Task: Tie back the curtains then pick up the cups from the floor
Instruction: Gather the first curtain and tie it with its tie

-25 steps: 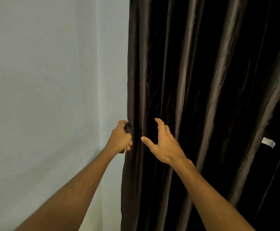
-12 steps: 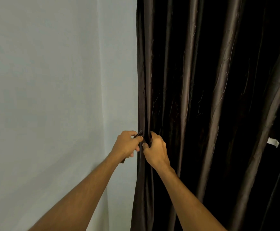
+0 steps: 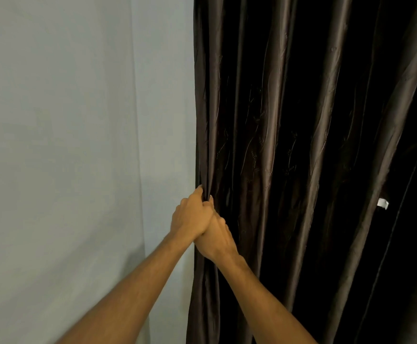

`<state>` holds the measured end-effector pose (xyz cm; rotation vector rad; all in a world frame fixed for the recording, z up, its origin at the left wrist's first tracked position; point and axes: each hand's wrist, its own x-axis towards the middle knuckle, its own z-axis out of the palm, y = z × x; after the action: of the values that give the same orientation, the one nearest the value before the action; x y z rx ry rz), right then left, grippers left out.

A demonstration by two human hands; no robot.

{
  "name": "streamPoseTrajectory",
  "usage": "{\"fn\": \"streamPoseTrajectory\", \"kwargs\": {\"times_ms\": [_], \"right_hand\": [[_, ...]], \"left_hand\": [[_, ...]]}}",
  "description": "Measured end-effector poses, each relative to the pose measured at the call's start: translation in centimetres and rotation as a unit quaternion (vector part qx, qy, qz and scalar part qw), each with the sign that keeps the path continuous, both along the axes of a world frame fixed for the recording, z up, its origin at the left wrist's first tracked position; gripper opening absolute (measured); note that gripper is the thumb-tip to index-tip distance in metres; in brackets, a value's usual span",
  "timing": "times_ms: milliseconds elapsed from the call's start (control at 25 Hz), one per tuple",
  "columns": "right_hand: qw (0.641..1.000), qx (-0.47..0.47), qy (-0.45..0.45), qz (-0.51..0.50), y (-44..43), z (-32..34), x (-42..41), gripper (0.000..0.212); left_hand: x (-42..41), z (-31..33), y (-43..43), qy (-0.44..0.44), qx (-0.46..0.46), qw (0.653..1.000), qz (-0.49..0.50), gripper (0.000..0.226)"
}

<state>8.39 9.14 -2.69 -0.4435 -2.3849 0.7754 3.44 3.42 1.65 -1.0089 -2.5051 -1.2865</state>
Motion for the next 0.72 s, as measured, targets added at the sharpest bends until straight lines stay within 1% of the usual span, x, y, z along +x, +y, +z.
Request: {"fn": "streamPoseTrajectory", "kwargs": {"times_ms": [40, 80, 160, 200, 280, 360, 440, 520, 600, 640, 680, 720], "right_hand": [[1.000, 0.005, -0.009, -0.016, 0.0, -0.1, 0.0, 0.066], [0.999, 0.013, -0.016, -0.034, 0.1, 0.0, -0.1, 0.059], [0.997, 0.041, -0.034, -0.056, 0.6, 0.2, 0.1, 0.038], [0.995, 0.065, -0.046, -0.057, 0.7, 0.4, 0.2, 0.031], [0.993, 0.086, -0.054, -0.053, 0.9, 0.6, 0.4, 0.025], [0.994, 0.083, -0.054, -0.050, 1.3, 0.7, 0.6, 0.025], [0.992, 0.093, -0.066, -0.054, 1.8, 1.0, 1.1, 0.033], [0.990, 0.106, -0.082, -0.049, 2.1, 1.4, 1.8, 0.042], [0.987, 0.120, -0.104, -0.032, 2.3, 2.0, 2.7, 0.048], [0.982, 0.144, -0.115, -0.029, 2.5, 2.5, 3.3, 0.045], [0.974, 0.190, -0.120, -0.041, 2.8, 3.0, 4.0, 0.038], [0.964, 0.234, -0.108, -0.064, 3.1, 3.6, 4.9, 0.033]], "left_hand": [[0.5, 0.1, 0.0, 0.007, -0.009, 1.000, -0.006, 0.050], [0.9, 0.2, 0.1, 0.014, -0.019, 1.000, -0.013, 0.052], [1.2, 0.3, 0.2, 0.015, -0.026, 0.999, -0.024, 0.055], [1.2, 0.5, 0.1, 0.006, -0.025, 0.999, -0.029, 0.057], [0.7, 0.7, 0.4, -0.010, -0.026, 0.999, -0.037, 0.057], [0.1, 1.2, 1.0, -0.009, -0.035, 0.999, -0.024, 0.045], [0.3, 1.5, 1.4, 0.006, -0.033, 0.999, -0.012, 0.028], [0.7, 1.5, 1.8, 0.022, -0.022, 0.999, -0.007, 0.024], [0.9, 1.3, 2.0, 0.045, -0.030, 0.999, 0.007, 0.024], [0.8, 1.3, 2.0, 0.057, -0.039, 0.997, 0.014, 0.023], [0.7, 1.3, 2.0, 0.064, -0.049, 0.997, 0.018, 0.023], [0.5, 1.4, 2.0, 0.065, -0.056, 0.996, 0.021, 0.023]]}}
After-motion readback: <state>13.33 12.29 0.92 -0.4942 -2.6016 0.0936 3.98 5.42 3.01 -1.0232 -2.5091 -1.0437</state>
